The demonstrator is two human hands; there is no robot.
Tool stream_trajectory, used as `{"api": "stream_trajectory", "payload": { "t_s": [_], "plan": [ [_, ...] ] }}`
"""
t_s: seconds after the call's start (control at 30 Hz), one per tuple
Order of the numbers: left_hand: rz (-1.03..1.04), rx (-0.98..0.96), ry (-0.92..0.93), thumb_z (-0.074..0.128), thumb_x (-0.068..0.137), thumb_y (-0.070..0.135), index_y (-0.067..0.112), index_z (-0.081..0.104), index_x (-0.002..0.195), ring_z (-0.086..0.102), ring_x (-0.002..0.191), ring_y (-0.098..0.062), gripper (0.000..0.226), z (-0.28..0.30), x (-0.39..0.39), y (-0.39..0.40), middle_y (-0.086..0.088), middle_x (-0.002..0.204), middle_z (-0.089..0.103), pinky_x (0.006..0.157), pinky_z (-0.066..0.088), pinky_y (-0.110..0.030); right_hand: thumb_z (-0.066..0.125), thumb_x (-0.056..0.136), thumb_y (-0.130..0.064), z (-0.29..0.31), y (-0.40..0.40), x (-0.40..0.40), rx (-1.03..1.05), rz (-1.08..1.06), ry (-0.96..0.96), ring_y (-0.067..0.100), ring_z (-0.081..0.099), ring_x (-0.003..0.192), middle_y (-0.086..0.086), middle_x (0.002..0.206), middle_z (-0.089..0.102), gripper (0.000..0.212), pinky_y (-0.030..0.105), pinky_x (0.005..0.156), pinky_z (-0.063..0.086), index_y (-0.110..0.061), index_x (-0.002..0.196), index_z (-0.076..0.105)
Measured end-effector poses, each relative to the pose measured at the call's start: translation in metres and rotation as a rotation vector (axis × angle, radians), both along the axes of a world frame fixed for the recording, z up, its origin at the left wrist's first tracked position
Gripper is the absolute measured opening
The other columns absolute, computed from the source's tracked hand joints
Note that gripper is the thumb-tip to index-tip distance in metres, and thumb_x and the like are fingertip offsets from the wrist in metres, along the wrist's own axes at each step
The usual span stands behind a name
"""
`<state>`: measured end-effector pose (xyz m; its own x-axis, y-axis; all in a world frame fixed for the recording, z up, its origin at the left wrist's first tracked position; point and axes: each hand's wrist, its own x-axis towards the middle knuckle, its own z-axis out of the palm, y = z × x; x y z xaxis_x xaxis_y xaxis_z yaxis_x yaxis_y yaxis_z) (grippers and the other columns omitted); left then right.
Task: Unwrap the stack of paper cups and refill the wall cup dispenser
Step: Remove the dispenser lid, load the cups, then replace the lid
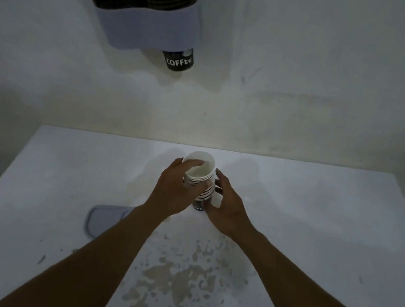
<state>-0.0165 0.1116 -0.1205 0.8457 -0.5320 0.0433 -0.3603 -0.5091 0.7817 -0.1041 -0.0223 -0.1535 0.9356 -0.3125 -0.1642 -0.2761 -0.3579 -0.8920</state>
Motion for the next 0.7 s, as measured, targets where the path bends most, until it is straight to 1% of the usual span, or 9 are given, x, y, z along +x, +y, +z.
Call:
{"api": "stream_trajectory", "payload": {
  "t_s": [0.07,0.1,0.2,0.23,0.33,0.43,0.5,0.57,0.7],
  "plan": [
    [0.036,0.006,-0.010,0.077,0.082,0.036,0.024,0.061,0.126,0.059,0.110,-0.013,0.048,0.003,0.007,-0.002,0.002,0.123,0.063,0.091,0.050,-0.021,0.075,0.086,-0.023,-0.005,0.000,0.007,0.006,0.052,-0.016,0.009,0.049,0.127,-0.002,0.147,0.049,0.079,0.020,0.103,0.040,-0.023,0.150,0.029],
    [0.047,0.004,0.003,0.076,0.082,0.037,0.025,0.061,0.126,0.059,0.110,-0.012,0.048,0.006,0.011,-0.002,0.004,0.124,0.063,0.089,0.049,-0.019,0.075,0.085,-0.023,-0.008,-0.001,0.009,0.008,0.061,-0.019,0.008,0.049,0.125,-0.002,0.145,0.050,0.079,0.022,0.103,0.040,-0.023,0.150,0.030],
    [0.113,-0.025,0.105,0.075,0.083,0.041,0.029,0.052,0.128,0.060,0.103,-0.012,0.052,0.020,0.023,0.002,0.010,0.121,0.060,0.074,0.047,-0.011,0.077,0.083,-0.020,-0.013,-0.006,0.017,0.034,0.046,-0.047,0.012,0.055,0.122,0.000,0.135,0.059,0.076,0.037,0.102,0.050,-0.028,0.147,0.036],
    [0.139,-0.051,0.142,0.075,0.083,0.042,0.030,0.048,0.129,0.060,0.102,-0.012,0.055,0.026,0.026,0.003,0.010,0.120,0.058,0.071,0.048,-0.012,0.078,0.083,-0.021,-0.011,-0.007,0.019,0.028,0.044,-0.060,0.012,0.056,0.120,-0.001,0.132,0.060,0.073,0.037,0.100,0.050,-0.030,0.144,0.040],
    [0.218,-0.229,0.277,0.077,0.080,0.042,0.030,0.037,0.132,0.065,0.104,-0.016,0.067,0.045,0.039,0.011,0.000,0.123,0.062,0.084,0.058,-0.032,0.079,0.081,-0.024,0.010,-0.003,0.027,0.074,0.047,-0.126,0.011,0.058,0.114,-0.005,0.124,0.059,0.059,0.030,0.096,0.047,-0.036,0.132,0.049],
    [0.169,-0.385,0.416,0.074,0.085,0.034,0.022,0.023,0.144,0.068,0.104,-0.014,0.078,0.076,0.047,0.020,-0.008,0.125,0.064,0.086,0.058,-0.033,0.081,0.076,-0.036,0.041,0.009,0.036,0.205,-0.011,-0.204,0.015,0.065,0.108,-0.004,0.117,0.064,0.060,0.038,0.093,0.057,-0.034,0.130,0.057],
    [0.089,-0.397,0.383,0.074,0.086,0.033,0.023,0.026,0.146,0.068,0.106,-0.011,0.078,0.097,0.045,0.026,-0.002,0.126,0.064,0.088,0.059,-0.036,0.080,0.074,-0.040,0.067,0.021,0.042,0.256,-0.062,-0.265,0.016,0.067,0.104,-0.006,0.112,0.065,0.059,0.041,0.089,0.059,-0.036,0.128,0.059],
    [0.022,-0.393,0.302,0.073,0.087,0.031,0.025,0.035,0.141,0.068,0.107,-0.008,0.067,0.117,0.042,0.034,0.004,0.124,0.064,0.088,0.059,-0.036,0.079,0.077,-0.037,0.095,0.035,0.048,0.272,-0.090,-0.333,0.017,0.067,0.103,-0.006,0.111,0.065,0.054,0.040,0.088,0.059,-0.036,0.127,0.060],
    [-0.032,-0.421,0.236,0.074,0.086,0.032,0.029,0.044,0.135,0.068,0.105,-0.006,0.058,0.162,0.050,0.051,0.011,0.121,0.067,0.086,0.059,-0.035,0.077,0.084,-0.026,0.148,0.053,0.061,0.261,-0.087,-0.463,0.016,0.066,0.104,-0.003,0.114,0.065,0.049,0.031,0.081,0.060,-0.030,0.130,0.059]
  ]
}}
